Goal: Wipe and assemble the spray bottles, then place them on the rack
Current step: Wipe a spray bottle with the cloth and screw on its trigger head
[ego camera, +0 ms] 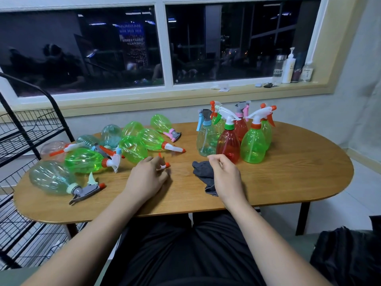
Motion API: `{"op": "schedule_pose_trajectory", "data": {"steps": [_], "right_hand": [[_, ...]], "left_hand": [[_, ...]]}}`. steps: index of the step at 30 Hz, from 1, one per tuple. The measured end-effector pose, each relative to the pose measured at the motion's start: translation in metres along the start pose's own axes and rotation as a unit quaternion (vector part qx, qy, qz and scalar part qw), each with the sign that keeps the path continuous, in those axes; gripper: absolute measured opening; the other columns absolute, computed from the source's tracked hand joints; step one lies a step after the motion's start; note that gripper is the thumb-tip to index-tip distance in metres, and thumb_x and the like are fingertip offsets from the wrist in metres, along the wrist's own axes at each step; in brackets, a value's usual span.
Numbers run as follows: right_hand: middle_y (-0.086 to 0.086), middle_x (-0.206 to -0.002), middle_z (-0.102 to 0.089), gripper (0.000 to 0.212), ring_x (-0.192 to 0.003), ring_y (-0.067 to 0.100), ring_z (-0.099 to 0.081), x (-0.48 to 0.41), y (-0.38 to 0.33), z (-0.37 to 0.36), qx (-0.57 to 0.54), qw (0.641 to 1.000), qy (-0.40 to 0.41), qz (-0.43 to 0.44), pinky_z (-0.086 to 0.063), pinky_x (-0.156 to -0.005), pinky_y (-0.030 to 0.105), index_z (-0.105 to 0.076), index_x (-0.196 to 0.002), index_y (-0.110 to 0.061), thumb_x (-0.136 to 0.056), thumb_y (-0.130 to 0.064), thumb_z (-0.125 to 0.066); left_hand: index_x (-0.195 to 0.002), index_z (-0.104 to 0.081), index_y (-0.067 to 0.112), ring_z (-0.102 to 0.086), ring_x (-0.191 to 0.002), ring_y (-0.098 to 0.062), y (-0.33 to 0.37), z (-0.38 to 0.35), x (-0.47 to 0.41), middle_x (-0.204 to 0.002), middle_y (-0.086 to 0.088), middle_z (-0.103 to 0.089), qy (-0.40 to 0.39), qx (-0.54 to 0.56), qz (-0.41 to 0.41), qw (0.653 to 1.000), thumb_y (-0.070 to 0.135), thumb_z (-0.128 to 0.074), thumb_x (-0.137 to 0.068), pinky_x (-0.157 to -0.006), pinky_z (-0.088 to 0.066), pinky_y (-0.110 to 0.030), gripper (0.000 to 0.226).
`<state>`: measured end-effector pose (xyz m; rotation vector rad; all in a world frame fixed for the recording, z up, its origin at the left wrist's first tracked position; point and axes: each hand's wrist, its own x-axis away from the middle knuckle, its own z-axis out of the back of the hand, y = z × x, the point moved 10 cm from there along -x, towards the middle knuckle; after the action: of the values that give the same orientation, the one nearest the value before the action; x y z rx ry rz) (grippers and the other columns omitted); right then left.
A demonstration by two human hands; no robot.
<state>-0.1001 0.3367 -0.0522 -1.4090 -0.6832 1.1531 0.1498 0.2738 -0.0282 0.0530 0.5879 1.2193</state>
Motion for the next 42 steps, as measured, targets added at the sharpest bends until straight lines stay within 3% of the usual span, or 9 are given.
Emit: {"op": "schedule_pose_trajectory", "data": {"steps": [10,14,17,20,24,27,29,37,42], "right_hand": [[-0.017,-0.093,-0.071,0.020,-0.089,0.002,-0.065,0.000,0.002,0.000,0.012,1.000,0.001,-0.002,-0.047,-0.072,0.026,-0.071,-0.104,-0.034,-0.108,-0.044,-0.054],[-0.020,-0.078,-0.063,0.019,-0.070,-0.002,-0.054,0.000,0.004,-0.004,0.028,0.999,-0.015,-0.001,-0.036,-0.061,0.018,-0.071,-0.110,-0.035,-0.109,-0.038,-0.052],[-0.021,-0.071,-0.063,0.019,-0.060,-0.001,-0.051,0.002,0.003,-0.007,0.041,0.999,-0.026,0.005,-0.035,-0.056,0.016,-0.069,-0.115,-0.034,-0.110,-0.031,-0.051],[-0.019,-0.097,-0.068,0.022,-0.082,0.002,-0.059,0.002,0.000,-0.008,0.045,0.998,-0.026,0.021,-0.047,-0.071,0.028,-0.064,-0.126,-0.037,-0.109,-0.033,-0.052],[-0.016,-0.105,-0.059,0.032,-0.093,0.012,-0.054,0.005,-0.008,-0.012,0.057,0.996,-0.040,0.048,-0.042,-0.077,0.030,-0.051,-0.139,-0.046,-0.109,-0.035,-0.049],[-0.018,-0.137,-0.060,0.036,-0.125,0.006,-0.054,0.013,-0.019,-0.020,0.107,0.988,-0.069,0.087,-0.042,-0.101,0.032,-0.051,-0.145,-0.038,-0.110,-0.032,-0.051],[-0.015,-0.144,-0.059,0.036,-0.133,0.006,-0.050,0.021,-0.025,-0.030,0.155,0.976,-0.100,0.117,-0.040,-0.103,0.031,-0.050,-0.147,-0.036,-0.111,-0.032,-0.050],[-0.014,-0.153,-0.053,0.041,-0.139,0.008,-0.049,0.035,-0.031,-0.050,0.229,0.943,-0.170,0.169,-0.044,-0.108,0.035,-0.043,-0.152,-0.040,-0.111,-0.040,-0.048],[-0.017,-0.148,-0.058,0.041,-0.126,-0.006,-0.049,0.038,-0.029,-0.055,0.251,0.936,-0.184,0.166,-0.045,-0.101,0.033,-0.043,-0.152,-0.042,-0.111,-0.046,-0.047]], "left_hand": [[-0.108,-0.060,0.036,-0.061,-0.092,-0.016,0.063,-0.008,0.031,-0.081,0.018,-0.069,0.038,-0.010,-0.099,0.994,0.041,-0.066,-0.092,-0.086,-0.049,-0.041,0.018],[-0.115,-0.063,0.033,-0.060,-0.106,-0.020,0.077,0.003,0.029,-0.109,0.016,-0.068,0.080,-0.022,-0.152,0.985,0.033,-0.071,-0.091,-0.088,-0.044,-0.042,0.026],[-0.128,-0.064,0.031,-0.052,-0.129,-0.024,0.054,0.015,0.016,-0.140,0.006,-0.057,0.126,-0.018,-0.113,0.985,0.033,-0.074,-0.091,-0.097,-0.042,-0.046,0.038],[-0.141,-0.058,0.027,-0.036,-0.149,-0.028,0.025,0.013,0.005,-0.161,-0.002,-0.040,0.139,0.008,-0.047,0.989,0.039,-0.069,-0.098,-0.114,-0.037,-0.053,0.045],[-0.155,-0.044,0.025,-0.018,-0.160,-0.026,-0.002,0.004,-0.004,-0.172,-0.006,-0.024,0.130,0.090,0.040,0.987,0.048,-0.055,-0.106,-0.129,-0.022,-0.052,0.055],[-0.158,-0.041,0.025,-0.015,-0.161,-0.027,-0.009,0.000,-0.007,-0.173,-0.009,-0.023,0.135,0.107,0.060,0.983,0.048,-0.050,-0.109,-0.129,-0.019,-0.051,0.055],[-0.157,-0.041,0.025,-0.016,-0.161,-0.027,-0.018,0.000,-0.007,-0.172,-0.011,-0.026,0.146,0.123,0.083,0.978,0.041,-0.047,-0.110,-0.128,-0.019,-0.052,0.050],[-0.146,-0.058,0.029,-0.041,-0.137,-0.026,-0.029,0.006,-0.003,-0.142,-0.003,-0.051,0.165,0.187,0.097,0.964,0.025,-0.044,-0.107,-0.116,-0.033,-0.048,0.042],[-0.141,-0.061,0.035,-0.043,-0.131,-0.025,-0.025,0.006,-0.002,-0.129,-0.002,-0.045,0.163,0.173,0.089,0.967,0.048,-0.064,-0.101,-0.114,-0.038,-0.047,0.042]]}}
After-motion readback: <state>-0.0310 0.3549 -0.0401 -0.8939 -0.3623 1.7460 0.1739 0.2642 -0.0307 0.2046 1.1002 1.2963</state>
